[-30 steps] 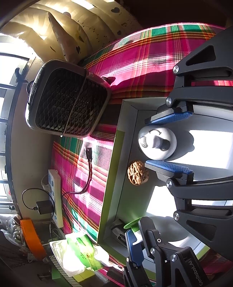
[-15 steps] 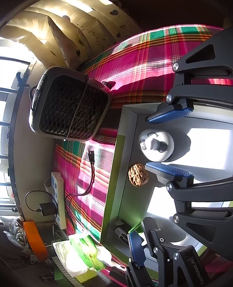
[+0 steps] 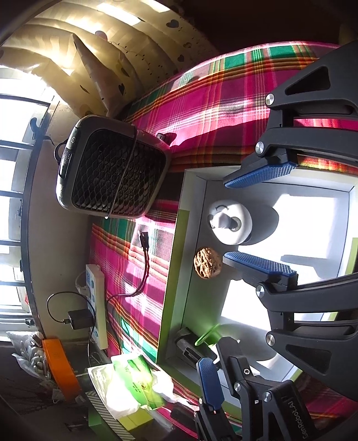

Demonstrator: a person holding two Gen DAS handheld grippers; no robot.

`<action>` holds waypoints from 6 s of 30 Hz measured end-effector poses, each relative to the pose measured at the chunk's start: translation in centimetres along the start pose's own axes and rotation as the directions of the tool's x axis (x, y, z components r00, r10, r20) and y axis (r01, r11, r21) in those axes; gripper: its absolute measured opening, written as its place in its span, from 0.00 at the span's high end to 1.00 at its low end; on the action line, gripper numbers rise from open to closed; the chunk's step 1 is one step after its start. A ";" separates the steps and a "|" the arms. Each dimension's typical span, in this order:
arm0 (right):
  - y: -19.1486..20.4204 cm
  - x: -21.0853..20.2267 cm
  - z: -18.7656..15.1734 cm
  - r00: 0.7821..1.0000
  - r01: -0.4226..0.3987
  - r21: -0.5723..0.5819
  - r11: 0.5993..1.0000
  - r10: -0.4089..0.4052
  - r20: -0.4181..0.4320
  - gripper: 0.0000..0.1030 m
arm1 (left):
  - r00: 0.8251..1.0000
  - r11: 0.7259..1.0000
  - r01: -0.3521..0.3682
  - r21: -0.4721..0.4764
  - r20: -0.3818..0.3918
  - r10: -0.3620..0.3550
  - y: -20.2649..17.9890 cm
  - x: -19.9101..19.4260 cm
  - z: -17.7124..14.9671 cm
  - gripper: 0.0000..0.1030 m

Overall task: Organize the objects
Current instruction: 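Lower and release the spool with the left tool while the right tool releases the dome timer, then withdraw both open tools from the box toward the objects beside it, then grasp the pink clip with the left tool while the right tool grasps the white round container, then carry the pink clip with the left tool while the right tool carries the white container over the box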

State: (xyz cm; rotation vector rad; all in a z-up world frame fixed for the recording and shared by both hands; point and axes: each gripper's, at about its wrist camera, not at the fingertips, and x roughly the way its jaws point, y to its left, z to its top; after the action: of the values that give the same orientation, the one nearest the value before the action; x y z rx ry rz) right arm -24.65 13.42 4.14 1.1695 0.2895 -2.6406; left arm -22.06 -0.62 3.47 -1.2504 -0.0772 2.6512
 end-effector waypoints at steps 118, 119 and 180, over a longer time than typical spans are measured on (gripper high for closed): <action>1.7 -5.6 -10.4 0.995 -0.091 0.032 0.995 0.092 -0.044 0.63 | 0.996 0.991 0.084 0.100 -0.028 -0.081 -3.5 -6.4 -12.3 0.80; 1.7 -5.7 -10.4 0.995 -0.091 0.031 0.995 0.093 -0.043 0.65 | 0.996 0.992 0.083 0.098 -0.027 -0.081 -3.5 -6.4 -12.3 0.80; 1.1 -7.7 -8.0 0.992 -0.127 0.008 0.992 0.127 0.025 0.72 | 0.996 0.994 0.077 0.080 0.027 -0.079 -3.1 -8.3 -9.2 0.80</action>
State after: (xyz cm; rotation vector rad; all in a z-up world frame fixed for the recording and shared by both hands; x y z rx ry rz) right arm -13.65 15.62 4.51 1.1193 0.1916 -2.5460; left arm -9.30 0.25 4.28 -1.1590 -0.0255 2.5804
